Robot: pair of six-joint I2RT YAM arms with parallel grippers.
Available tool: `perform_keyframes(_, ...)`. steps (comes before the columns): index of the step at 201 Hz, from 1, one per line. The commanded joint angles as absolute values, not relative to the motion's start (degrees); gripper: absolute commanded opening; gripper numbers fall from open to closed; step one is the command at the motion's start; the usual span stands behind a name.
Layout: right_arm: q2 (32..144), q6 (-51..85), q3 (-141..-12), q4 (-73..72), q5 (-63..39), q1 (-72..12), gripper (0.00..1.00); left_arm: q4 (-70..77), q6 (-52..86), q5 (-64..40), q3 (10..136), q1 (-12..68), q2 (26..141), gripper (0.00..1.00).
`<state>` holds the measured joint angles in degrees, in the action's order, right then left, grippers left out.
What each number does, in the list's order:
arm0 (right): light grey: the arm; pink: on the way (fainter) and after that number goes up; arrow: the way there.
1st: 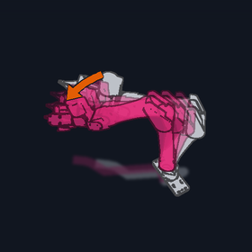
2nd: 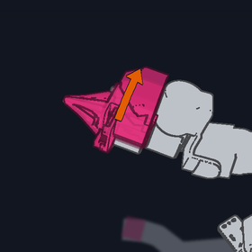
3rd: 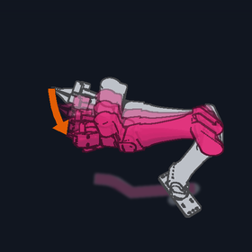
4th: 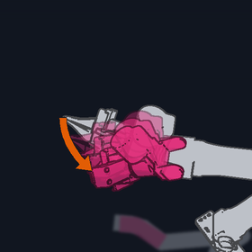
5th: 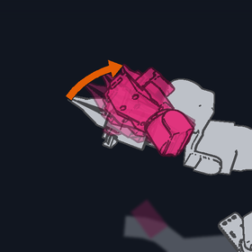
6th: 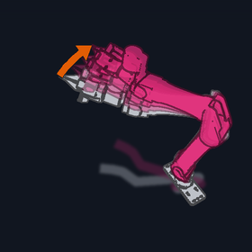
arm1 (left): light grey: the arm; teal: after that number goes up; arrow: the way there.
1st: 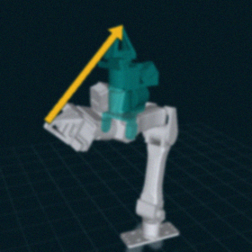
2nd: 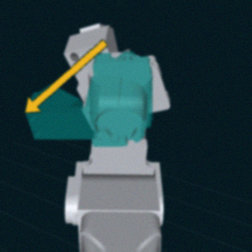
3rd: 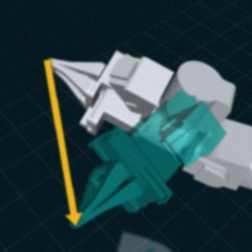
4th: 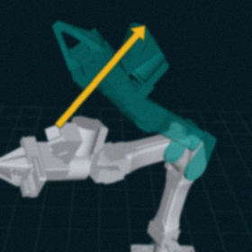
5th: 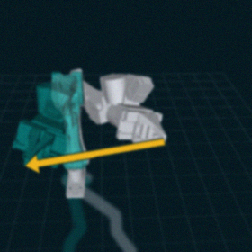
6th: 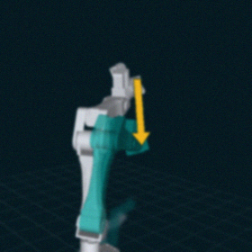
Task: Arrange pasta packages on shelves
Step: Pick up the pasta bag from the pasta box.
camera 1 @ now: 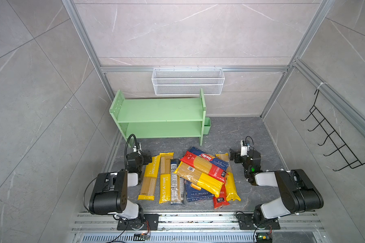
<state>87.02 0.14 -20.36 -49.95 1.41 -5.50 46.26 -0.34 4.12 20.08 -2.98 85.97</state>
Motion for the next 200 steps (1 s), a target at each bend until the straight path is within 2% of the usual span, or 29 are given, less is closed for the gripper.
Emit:
perform_keyframes(1, 87.1, -0.9, -21.1, -49.6, 0.8, -5.4, 0.99, 47.6, 0.8, 3.3, 21.2, -3.2, 86.0, 1.0)
perform_keyframes(200, 87.0, -0.9, -21.0, -49.5, 0.8, -5.3, 0.99, 47.3, 0.9, 2.9, 21.3, -3.5, 86.0, 1.0)
